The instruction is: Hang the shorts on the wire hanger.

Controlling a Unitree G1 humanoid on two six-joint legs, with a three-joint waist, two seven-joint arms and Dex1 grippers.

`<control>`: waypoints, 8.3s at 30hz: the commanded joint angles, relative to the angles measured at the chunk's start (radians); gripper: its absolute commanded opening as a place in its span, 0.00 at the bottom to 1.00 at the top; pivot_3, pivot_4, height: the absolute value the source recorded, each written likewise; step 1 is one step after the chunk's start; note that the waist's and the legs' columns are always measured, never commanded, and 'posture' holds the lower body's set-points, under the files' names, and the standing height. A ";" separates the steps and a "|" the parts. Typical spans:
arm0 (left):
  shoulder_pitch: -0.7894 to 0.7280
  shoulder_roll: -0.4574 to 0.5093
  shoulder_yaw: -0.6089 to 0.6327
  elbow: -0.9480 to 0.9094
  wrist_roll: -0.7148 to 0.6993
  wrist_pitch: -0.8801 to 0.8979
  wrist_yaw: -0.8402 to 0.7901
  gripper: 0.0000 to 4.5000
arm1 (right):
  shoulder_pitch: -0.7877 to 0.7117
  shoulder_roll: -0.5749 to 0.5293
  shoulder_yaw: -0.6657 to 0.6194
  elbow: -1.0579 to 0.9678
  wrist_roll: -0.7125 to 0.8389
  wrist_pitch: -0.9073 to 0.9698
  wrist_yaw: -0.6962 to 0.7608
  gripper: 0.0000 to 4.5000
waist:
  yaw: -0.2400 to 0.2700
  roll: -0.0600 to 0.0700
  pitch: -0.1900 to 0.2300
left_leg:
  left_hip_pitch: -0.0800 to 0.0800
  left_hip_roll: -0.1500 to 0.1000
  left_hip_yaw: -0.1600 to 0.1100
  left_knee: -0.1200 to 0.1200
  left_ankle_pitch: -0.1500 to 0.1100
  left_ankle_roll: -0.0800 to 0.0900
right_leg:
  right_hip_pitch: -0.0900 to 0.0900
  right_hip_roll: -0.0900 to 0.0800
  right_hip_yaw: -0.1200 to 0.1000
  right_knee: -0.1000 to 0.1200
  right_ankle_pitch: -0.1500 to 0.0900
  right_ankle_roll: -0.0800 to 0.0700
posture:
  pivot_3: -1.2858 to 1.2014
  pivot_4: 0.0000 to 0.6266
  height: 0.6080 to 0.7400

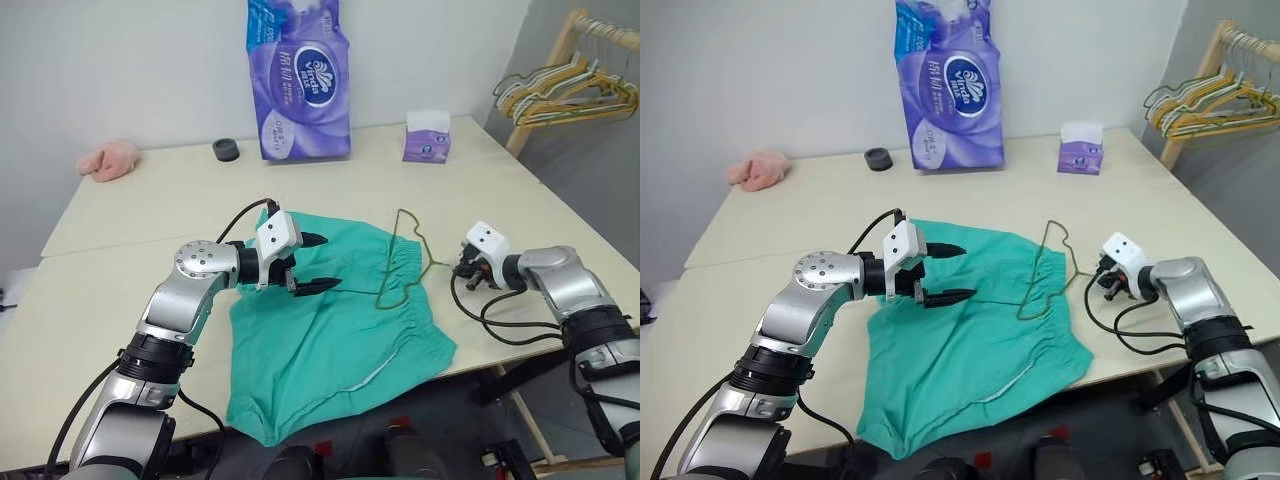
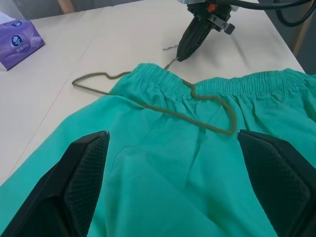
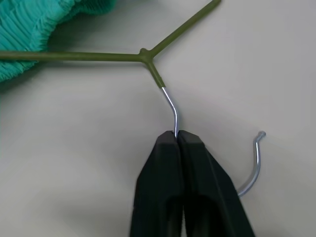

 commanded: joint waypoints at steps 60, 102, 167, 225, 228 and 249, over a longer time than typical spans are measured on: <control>0.004 -0.028 -0.029 -0.060 -0.003 0.012 0.001 0.97 | 0.271 0.125 -0.404 -0.497 0.201 0.657 -0.333 0.56 | 0.006 0.001 0.000 | 0.000 0.001 0.002 -0.001 0.000 0.000 | -0.001 0.000 0.001 -0.001 0.001 -0.002 | 0.43 0.13 1.00; -0.176 0.062 0.069 0.214 -0.102 0.179 -0.102 0.99 | 0.141 -0.013 0.013 -0.830 -0.212 -0.221 -0.307 0.00 | -0.028 -0.001 0.001 | -0.003 0.000 0.001 -0.002 0.004 0.001 | -0.004 0.000 0.001 -0.002 0.004 0.000 | 0.43 0.13 1.00; -0.039 0.108 -0.080 0.051 0.069 -0.041 -0.210 0.00 | 0.205 -0.241 -0.105 -0.962 0.180 0.306 0.164 0.93 | -0.037 -0.002 0.001 | -0.002 0.001 0.001 -0.002 0.002 0.005 | -0.004 0.000 0.000 -0.002 0.004 -0.001 | 0.42 0.13 1.00; -0.014 0.029 0.008 0.003 -0.100 0.084 -0.198 0.51 | 1.080 -0.179 -0.826 -1.084 0.332 0.580 0.053 0.00 | 0.001 -0.002 0.001 | -0.002 0.002 0.001 -0.002 0.002 0.005 | -0.001 0.000 -0.001 -0.003 0.003 0.000 | 0.40 0.13 1.00; -0.010 0.031 -0.006 -0.015 -0.099 0.080 -0.225 0.51 | 1.165 -0.163 -0.861 -1.101 0.352 0.584 0.063 0.00 | 0.000 -0.002 0.001 | -0.001 0.002 0.001 -0.002 0.002 0.005 | 0.001 0.000 -0.001 -0.003 0.003 0.001 | 0.40 0.13 1.00; -0.015 0.027 -0.024 -0.012 -0.056 0.041 -0.198 0.51 | 1.198 -0.172 -0.856 -1.129 0.455 0.597 0.051 0.00 | -0.009 -0.002 0.001 | 0.001 0.003 0.004 -0.002 0.003 0.006 | 0.002 0.001 -0.001 -0.004 0.001 0.006 | 0.40 0.14 1.00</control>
